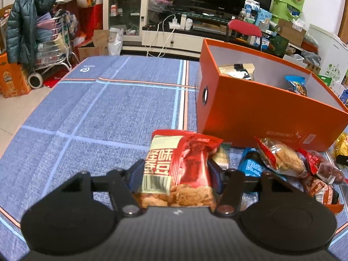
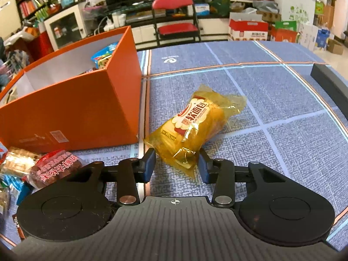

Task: Organize snacks
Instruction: 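Grasp the yellow bread packet with the right tool while the left tool grasps the red peanut bag, then lift both held packets and carry them over the orange box, then open both tools to drop the packets into the orange box, then return both tools to the snack pile beside the box, then close the right tool on a brown chocolate packet while the left tool grasps a white-yellow chip packet, then lift both held packets and carry them over the orange box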

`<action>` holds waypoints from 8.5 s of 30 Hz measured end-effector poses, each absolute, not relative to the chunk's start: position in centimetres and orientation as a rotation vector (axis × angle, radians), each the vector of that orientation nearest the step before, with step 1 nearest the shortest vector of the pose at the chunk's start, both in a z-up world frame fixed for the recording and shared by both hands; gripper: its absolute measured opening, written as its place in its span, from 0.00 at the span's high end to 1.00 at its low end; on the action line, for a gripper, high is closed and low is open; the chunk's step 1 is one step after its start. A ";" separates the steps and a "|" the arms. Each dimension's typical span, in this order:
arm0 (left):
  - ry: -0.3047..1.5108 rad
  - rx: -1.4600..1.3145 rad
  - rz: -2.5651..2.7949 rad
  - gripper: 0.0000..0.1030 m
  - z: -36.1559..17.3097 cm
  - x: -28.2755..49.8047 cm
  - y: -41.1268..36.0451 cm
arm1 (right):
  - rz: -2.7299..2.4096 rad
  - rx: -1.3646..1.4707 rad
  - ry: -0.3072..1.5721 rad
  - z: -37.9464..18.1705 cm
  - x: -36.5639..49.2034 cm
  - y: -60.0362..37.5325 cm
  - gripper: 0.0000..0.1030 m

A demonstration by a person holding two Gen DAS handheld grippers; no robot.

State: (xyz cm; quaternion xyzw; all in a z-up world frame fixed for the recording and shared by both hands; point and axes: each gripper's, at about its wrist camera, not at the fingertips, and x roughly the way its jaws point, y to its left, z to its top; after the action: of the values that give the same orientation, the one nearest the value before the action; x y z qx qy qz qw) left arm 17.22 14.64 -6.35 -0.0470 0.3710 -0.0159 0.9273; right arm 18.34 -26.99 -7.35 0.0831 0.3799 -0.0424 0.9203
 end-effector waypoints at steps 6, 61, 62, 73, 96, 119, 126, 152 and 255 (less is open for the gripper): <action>0.758 -0.092 -0.034 0.43 -6.3 17.2 14.7 | -0.082 0.174 0.785 -7.4 18.3 -27.1 0.76; 0.698 -0.099 -0.060 0.43 -4.2 15.1 15.7 | 0.365 -0.160 0.619 -1.2 16.0 -31.9 0.17; 0.697 -0.097 -0.063 0.43 -4.2 15.1 15.7 | 0.408 -0.209 0.643 -1.1 16.7 -31.9 0.18; 0.691 -0.082 -0.072 0.43 -3.9 14.7 15.5 | 0.468 -0.426 0.875 -5.9 22.8 -30.3 0.44; 0.509 -0.062 -0.136 0.43 2.0 10.2 11.9 | 0.219 -0.127 0.694 1.7 11.7 -26.4 0.79; 0.516 0.084 -0.180 0.36 3.8 25.1 1.0 | 0.186 -0.090 0.671 5.9 27.8 -19.5 0.46; 0.433 0.059 -0.185 0.16 7.1 18.9 4.9 | 0.195 -0.044 0.527 8.7 21.6 -20.7 0.34; 0.585 0.181 -0.211 0.01 -3.9 3.9 15.8 | 0.129 -0.005 0.577 -2.7 5.9 -14.1 0.29; 0.849 0.007 -0.315 0.54 -7.4 8.2 13.9 | 0.188 -0.064 0.845 -7.0 12.3 -16.1 0.72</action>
State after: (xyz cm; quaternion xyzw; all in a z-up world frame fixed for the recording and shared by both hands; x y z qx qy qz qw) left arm 8.21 13.90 -7.45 0.0034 0.4099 -0.1521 0.8993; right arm 12.32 -16.09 -6.95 -0.0310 0.4094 0.0909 0.9073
